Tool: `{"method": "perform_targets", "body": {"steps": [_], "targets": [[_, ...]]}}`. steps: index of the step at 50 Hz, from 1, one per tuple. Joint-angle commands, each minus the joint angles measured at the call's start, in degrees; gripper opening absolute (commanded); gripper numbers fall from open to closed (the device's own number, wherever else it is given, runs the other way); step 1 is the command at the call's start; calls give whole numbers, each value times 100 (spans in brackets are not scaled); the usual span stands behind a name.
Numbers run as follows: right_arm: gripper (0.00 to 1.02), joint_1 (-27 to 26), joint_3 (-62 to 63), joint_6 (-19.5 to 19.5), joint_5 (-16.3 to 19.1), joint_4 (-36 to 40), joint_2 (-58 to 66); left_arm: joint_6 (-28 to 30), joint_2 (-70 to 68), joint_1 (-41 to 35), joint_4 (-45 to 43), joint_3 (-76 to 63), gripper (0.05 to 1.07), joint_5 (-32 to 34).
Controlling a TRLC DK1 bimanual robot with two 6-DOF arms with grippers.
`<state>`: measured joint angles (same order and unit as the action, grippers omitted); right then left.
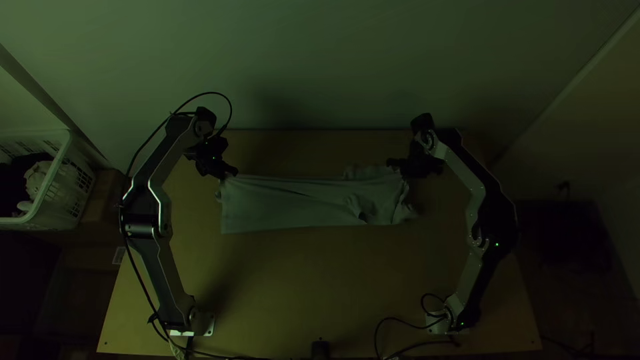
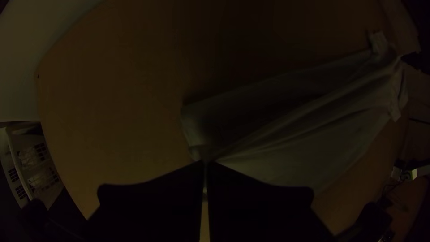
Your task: Fold the t-shirt
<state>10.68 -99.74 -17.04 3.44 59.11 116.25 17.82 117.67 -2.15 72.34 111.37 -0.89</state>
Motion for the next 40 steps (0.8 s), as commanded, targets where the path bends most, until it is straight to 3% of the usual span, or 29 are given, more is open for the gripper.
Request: {"method": "perform_targets", "body": {"steps": [1,4,5,11,12,14,19,23,35,40], "targets": [[3,-75,-353,51,-81,-5,408,46,186,66,114,157,8,1],[6,-75,-485,87,-81,-5,531,19,213,83,105,148,11,1],[10,-75,-529,87,-81,-5,575,11,213,83,105,139,18,1],[33,-75,-687,315,-204,-23,671,2,204,145,70,122,98,132],[34,-83,-713,315,-265,-31,689,-16,195,154,61,130,103,132],[35,-101,-748,333,-397,-119,706,-42,178,189,35,130,103,194],[48,-145,-748,385,-511,-198,645,-60,28,330,-62,130,103,695],[65,-171,-748,491,-599,-207,557,-183,-121,479,-141,130,103,1134],[80,-259,-441,658,-669,-348,-41,-684,-411,1068,-237,60,103,2198],[84,-259,-529,702,-1170,-304,-216,-745,-525,1358,-255,-116,103,2585]]}}
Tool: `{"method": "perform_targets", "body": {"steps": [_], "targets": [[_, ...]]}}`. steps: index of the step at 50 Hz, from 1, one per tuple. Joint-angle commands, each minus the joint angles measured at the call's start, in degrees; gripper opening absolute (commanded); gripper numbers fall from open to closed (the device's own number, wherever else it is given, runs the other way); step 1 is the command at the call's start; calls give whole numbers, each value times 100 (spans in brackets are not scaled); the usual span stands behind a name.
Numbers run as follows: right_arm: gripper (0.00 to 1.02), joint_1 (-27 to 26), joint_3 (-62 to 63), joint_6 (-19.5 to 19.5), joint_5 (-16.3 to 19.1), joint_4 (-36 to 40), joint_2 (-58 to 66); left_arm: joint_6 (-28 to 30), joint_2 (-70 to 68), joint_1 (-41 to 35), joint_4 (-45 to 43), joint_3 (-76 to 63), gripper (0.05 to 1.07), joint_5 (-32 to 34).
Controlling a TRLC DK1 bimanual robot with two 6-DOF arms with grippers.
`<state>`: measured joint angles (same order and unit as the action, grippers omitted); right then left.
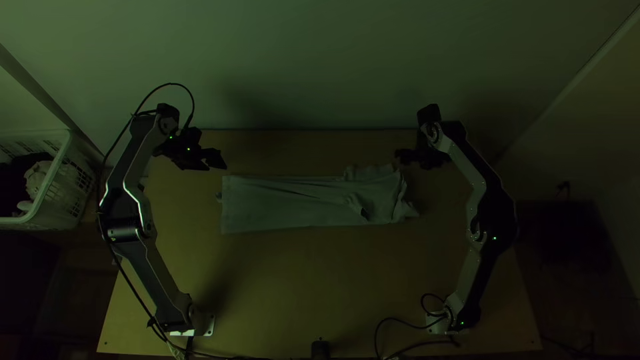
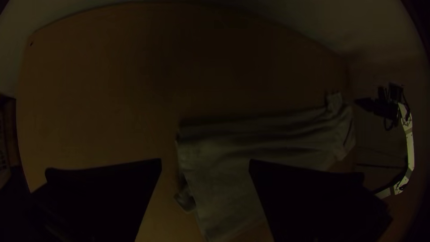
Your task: Fold the t-shirt
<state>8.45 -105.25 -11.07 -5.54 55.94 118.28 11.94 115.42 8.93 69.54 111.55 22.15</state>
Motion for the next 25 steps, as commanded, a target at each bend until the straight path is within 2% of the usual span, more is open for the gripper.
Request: {"method": "perform_targets", "body": {"steps": [1,7,10,16,25], "targets": [[84,-36,22,96,-272,57,-472,-149,-327,302,25,-195,103,360],[88,-71,57,8,-246,92,-859,-201,-423,680,-107,-529,103,922],[98,-98,13,-36,-123,101,-1044,-210,-494,821,-230,-766,103,1142],[99,-89,-110,-79,53,92,-1422,-210,-643,1014,-643,-1399,103,1344],[99,-63,-452,-176,79,92,-1817,-201,-678,1208,-1179,-2137,103,1590]]}}
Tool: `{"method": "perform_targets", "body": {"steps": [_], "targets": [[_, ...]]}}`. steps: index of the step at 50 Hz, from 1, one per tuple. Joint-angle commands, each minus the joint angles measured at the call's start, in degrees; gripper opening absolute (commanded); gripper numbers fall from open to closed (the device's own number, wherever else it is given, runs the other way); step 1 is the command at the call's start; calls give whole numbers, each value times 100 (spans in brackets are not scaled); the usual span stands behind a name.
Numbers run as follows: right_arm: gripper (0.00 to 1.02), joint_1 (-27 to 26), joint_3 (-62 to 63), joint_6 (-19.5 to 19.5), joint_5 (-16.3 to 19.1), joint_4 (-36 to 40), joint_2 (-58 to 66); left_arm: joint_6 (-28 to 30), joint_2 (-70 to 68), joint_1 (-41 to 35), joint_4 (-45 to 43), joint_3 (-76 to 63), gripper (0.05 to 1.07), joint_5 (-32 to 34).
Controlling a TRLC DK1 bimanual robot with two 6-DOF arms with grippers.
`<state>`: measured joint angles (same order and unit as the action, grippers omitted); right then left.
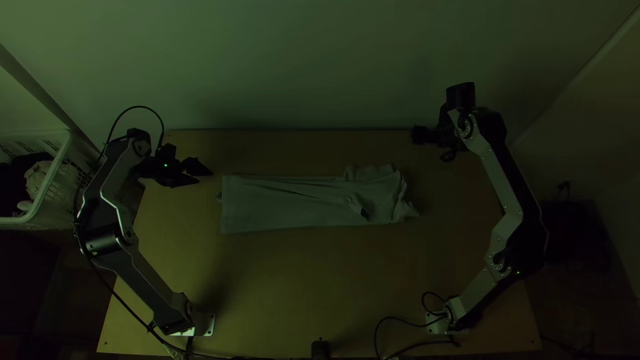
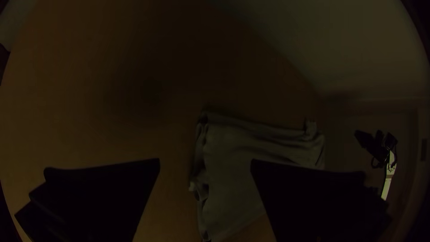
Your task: Fold the t-shirt
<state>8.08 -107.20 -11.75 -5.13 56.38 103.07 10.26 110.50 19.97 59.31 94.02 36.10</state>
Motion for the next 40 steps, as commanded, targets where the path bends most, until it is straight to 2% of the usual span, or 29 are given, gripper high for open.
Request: {"method": "perform_targets", "body": {"steps": [1,14,25,40], "targets": [[99,-34,-267,-108,56,49,-349,-24,-186,130,-192,-454,103,258],[99,-104,-64,-108,143,49,-894,116,-11,253,-631,-1114,103,495],[99,-113,76,-100,135,49,-1131,187,95,-54,-947,-1685,103,600],[99,-87,50,-91,143,49,-1263,-411,-2,-933,-1703,-2274,103,591]]}}
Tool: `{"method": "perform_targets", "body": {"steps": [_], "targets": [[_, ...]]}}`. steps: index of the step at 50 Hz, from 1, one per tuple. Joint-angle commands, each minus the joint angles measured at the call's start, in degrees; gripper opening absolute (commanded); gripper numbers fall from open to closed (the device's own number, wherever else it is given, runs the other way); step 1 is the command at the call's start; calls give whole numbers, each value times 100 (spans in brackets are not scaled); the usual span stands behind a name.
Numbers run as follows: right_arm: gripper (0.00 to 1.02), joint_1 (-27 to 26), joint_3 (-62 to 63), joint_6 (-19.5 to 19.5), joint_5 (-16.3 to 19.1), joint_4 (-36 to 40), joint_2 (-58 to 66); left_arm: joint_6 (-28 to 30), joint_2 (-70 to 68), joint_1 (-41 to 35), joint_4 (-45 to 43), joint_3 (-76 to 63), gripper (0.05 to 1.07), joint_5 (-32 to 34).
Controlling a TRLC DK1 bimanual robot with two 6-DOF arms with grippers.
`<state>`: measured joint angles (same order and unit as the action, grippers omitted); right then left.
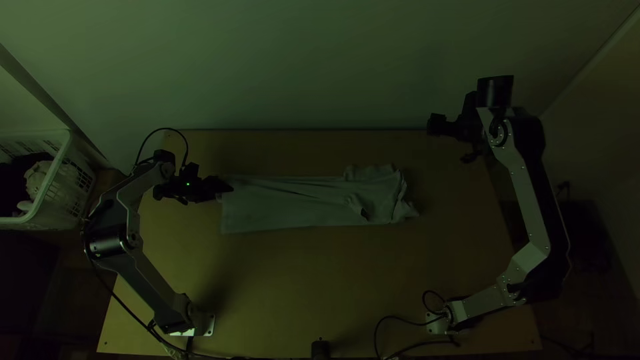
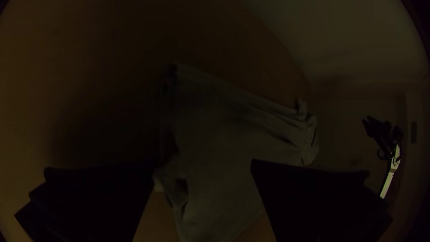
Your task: Fold the t-shirt
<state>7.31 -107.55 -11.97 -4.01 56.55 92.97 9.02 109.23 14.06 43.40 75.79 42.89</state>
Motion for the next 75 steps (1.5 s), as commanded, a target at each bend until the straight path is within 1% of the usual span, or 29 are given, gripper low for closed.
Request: {"method": "perform_targets", "body": {"steps": [1,11,13,15,16,18,20,21,22,23,24,25,29,35,40,46,52,55,59,66,75], "targets": [[99,-10,94,-69,32,31,-279,-357,125,-405,-182,-469,103,-97],[99,25,190,-78,32,31,-394,-875,72,-967,-613,-583,103,-203],[99,25,190,-78,32,31,-402,-1033,37,-1090,-780,-644,102,-431],[99,34,208,-78,32,31,-429,-1183,-16,-1196,-1079,-741,99,-827],[99,34,217,-78,32,31,-437,-1244,-42,-1240,-1220,-803,96,-1002],[99,34,225,-78,32,31,-455,-1297,-77,-1319,-1387,-873,82,-1328],[99,34,243,-78,32,31,-473,-1394,-121,-1363,-1510,-926,61,-1609],[99,34,252,-87,32,31,-473,-1447,-156,-1363,-1571,-952,49,-1688],[99,42,252,-87,32,31,-481,-1455,-183,-1363,-1615,-961,35,-1723],[99,42,269,-87,32,31,-481,-1482,-209,-1354,-1624,-952,18,-1732],[99,42,278,-87,32,31,-490,-1508,-209,-1354,-1606,-926,6,-1732],[99,42,305,-87,32,31,-499,-1534,-209,-1336,-1545,-890,9,-1732],[99,42,384,-95,32,31,-552,-1570,-279,-1275,-1281,-820,8,-1793],[99,42,577,-95,32,-13,-640,-1438,-631,-1055,-1193,-820,8,-2294],[99,42,805,-95,32,-83,-745,-1156,-816,-765,-850,-627,8,-2532],[99,42,1060,-139,32,-162,-842,-849,-921,-325,-437,-258,8,-2628],[99,42,1412,-174,32,-417,-974,-550,-912,105,-7,235,8,-2822],[99,51,1570,-174,32,-531,-1044,-365,-877,290,380,586,8,-2962],[99,51,1781,-201,32,-716,-1114,-260,-895,448,714,946,8,-3068],[99,51,2036,-245,32,-848,-1220,-181,-1000,422,1470,1579,8,-3235],[99,60,2203,-280,32,-874,-1334,-365,-1246,-246,2155,2151,8,-3481]]}}
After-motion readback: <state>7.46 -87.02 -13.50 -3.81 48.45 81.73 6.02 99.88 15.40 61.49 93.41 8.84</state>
